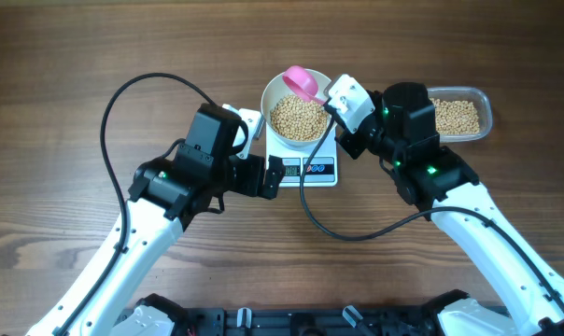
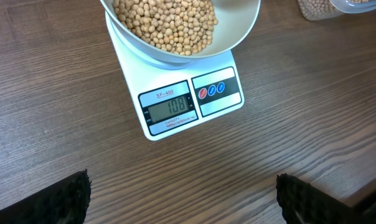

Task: Scoop item into bowl and weigh 150g on scale
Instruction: 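Tip the scoop with the right gripper to pour soybeans into the bowl, then move the empty scoop with the right gripper back to the tub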

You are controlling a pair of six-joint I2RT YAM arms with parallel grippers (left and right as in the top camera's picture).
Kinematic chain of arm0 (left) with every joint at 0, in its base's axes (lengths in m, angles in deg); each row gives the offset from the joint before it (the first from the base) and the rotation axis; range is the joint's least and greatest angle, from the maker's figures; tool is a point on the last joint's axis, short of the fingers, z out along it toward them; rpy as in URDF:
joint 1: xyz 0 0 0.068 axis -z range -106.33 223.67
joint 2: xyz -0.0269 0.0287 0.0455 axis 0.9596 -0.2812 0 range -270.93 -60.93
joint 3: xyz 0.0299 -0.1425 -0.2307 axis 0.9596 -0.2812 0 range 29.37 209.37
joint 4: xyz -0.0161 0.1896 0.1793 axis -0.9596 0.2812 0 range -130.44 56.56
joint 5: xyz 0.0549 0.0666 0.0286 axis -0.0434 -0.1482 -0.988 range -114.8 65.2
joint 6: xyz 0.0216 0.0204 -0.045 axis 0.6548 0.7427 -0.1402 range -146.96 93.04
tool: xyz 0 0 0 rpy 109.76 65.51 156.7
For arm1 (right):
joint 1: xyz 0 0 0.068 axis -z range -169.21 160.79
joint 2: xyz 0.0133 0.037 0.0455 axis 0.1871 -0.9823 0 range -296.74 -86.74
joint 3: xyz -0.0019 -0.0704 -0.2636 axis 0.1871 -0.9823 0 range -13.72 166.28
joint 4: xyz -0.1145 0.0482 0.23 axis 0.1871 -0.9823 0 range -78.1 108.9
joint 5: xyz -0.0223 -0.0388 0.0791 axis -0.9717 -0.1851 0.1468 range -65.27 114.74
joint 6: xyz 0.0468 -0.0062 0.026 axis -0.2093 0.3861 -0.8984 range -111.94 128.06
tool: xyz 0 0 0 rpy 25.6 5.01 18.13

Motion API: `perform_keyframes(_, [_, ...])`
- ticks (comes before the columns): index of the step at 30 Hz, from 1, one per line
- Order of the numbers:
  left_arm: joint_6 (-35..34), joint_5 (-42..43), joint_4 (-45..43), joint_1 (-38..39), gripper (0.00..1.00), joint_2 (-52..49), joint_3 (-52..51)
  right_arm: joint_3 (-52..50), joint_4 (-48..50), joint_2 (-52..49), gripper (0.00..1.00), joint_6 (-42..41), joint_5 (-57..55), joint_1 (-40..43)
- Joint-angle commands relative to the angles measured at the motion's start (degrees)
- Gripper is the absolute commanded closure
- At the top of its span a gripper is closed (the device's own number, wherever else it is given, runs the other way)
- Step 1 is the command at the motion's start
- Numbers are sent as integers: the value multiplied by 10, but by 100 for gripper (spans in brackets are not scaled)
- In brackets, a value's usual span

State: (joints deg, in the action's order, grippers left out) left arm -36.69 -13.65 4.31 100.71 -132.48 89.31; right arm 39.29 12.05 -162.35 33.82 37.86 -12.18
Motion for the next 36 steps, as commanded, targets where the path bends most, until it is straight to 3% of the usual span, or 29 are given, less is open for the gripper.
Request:
perform_keyframes(1, [9,3,-2,2,0,5,1,13,12,19,96,12,-11,-1])
perform_keyframes(7, [9,3,-2,2,0,5,1,13,-37,19,96,0,-11,-1])
perform_keyframes(16, [9,3,-2,2,0,5,1,13,-15,19,96,-399,1,2])
perform_keyframes(19, [9,3,-2,2,0,5,1,13,12,19,96,-469,4,10])
perform_keyframes(24, [9,3,-2,2,0,5,1,13,70,20,96,-518,4,63])
perform_keyframes(29, [9,3,-2,2,0,5,1,13,64,20,96,-545,5,148])
perform_keyframes(36, [9,3,-2,2,0,5,1,13,41,20,96,-493,4,234])
